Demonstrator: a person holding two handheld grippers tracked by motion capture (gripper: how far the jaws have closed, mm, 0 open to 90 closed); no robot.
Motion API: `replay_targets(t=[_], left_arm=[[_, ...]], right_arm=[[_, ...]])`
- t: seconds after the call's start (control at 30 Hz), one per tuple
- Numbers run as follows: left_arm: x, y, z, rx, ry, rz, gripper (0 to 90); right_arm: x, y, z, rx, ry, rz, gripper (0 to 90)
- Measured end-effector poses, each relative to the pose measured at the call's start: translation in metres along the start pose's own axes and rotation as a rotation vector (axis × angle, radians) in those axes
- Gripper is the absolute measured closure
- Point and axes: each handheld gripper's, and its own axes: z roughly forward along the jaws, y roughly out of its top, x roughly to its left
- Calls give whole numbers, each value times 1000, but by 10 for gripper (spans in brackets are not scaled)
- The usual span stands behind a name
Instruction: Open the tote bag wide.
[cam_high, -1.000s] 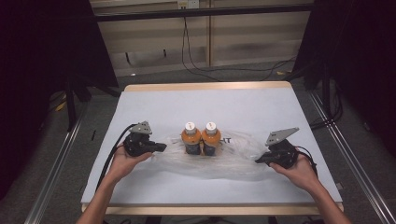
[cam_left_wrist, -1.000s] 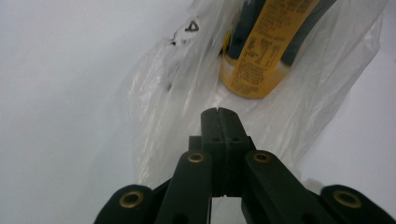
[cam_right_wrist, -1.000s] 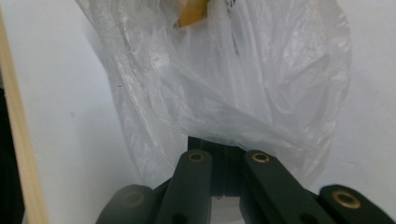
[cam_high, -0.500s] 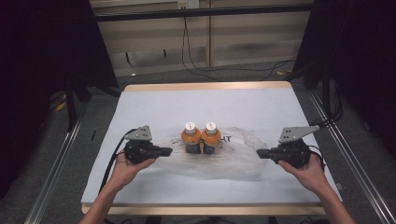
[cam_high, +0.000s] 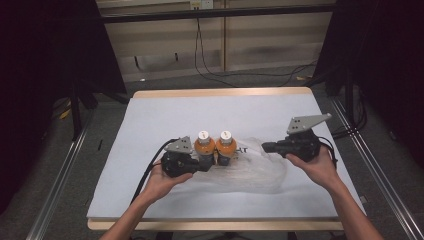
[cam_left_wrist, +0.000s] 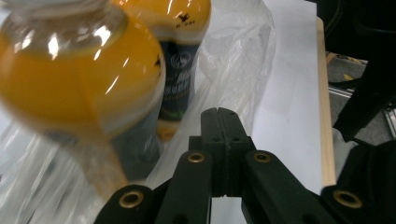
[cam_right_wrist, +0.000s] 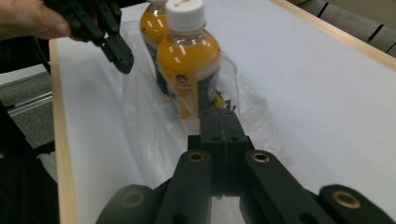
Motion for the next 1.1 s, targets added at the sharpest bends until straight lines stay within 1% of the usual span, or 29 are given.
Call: replay_targets(t=[0.03, 0.07, 0.1, 0.13, 0.17, 0.2, 0.23, 0.27, 0.3, 0.33, 0.4, 0.47, 0.5, 0.53, 0.57, 0.63, 0.67, 0.73, 0.77, 0.8, 0.87, 0.9, 0.93, 0.97, 1.0, 1.03, 1.07, 1.1], left_arm=[[0, 2, 4, 2, -3, 1, 900], [0, 2, 8, -6, -7, -3, 900], [0, 3, 11, 6, -8, 0, 900], [-1, 4, 14, 4, -5, -5, 900], [0, 5, 16, 13, -1, 3, 900], [-1, 6, 19, 3, 5, 1, 900], [-1, 7, 21, 3, 20, -3, 900], [-1, 7, 23, 0, 17, -13, 900], [0, 7, 25, 5, 22, -8, 900], [-1, 7, 27, 5, 33, -17, 900], [0, 4, 30, 17, 36, -9, 900], [-1, 1, 32, 38, 48, 3, 900], [-1, -1, 32, 30, 42, 0, 900], [0, -3, 32, 29, 46, -6, 900], [0, -5, 31, 41, 64, 5, 900], [2, -10, 32, 44, 68, -6, 900], [2, -12, 33, 50, 79, -10, 900], [2, -14, 35, 43, 66, -16, 900], [-1, -14, 36, 21, 70, 7, 900], [-2, -13, 36, 14, 49, 19, 900], [-4, -12, 39, 31, 70, 7, 900], [-1, -13, 42, 37, 68, -12, 900], [0, -15, 45, 32, 83, -16, 900], [1, -17, 45, 44, 98, -9, 900], [1, -18, 47, 44, 87, -12, 900], [1, -19, 47, 71, 106, -1, 900], [0, -20, 49, 59, 110, -5, 900], [-1, -20, 49, 79, 103, -4, 900]], right_arm=[[-3, 2, 4, 3, 1, 1, 900], [-8, 6, 11, 10, 10, 1, 900], [-11, 10, 18, 18, 17, -4, 900], [-14, 13, 26, 31, 22, -8, 900], [-16, 16, 32, 37, 22, -13, 900], [-20, 19, 41, 39, 34, -9, 900], [-23, 22, 49, 51, 41, -16, 900], [-26, 26, 58, 63, 43, -17, 900], [-28, 27, 63, 64, 54, -15, 900], [-30, 28, 68, 68, 63, -10, 900], [-34, 30, 81, 88, 76, -7, 900], [-36, 28, 94, 108, 90, 1, 900], [-37, 26, 98, 111, 95, 3, 900], [-38, 24, 103, 114, 100, 9, 900], [-37, 22, 108, 118, 105, 19, 900], [-38, 15, 117, 142, 121, 24, 900], [-38, 13, 121, 154, 118, 25, 900], [-40, 7, 128, 158, 136, 39, 900], [-40, 5, 130, 163, 134, 50, 900], [-41, 2, 134, 166, 141, 58, 900], [-40, -2, 141, 177, 152, 59, 900], [-39, -3, 144, 179, 156, 62, 900], [-39, -4, 146, 185, 147, 64, 900], [-40, -5, 147, 181, 154, 67, 900], [-41, -6, 148, 181, 164, 72, 900], [-41, -7, 149, 187, 166, 77, 900], [-41, -8, 151, 199, 163, 79, 900], [-42, -10, 152, 201, 165, 78, 900]])
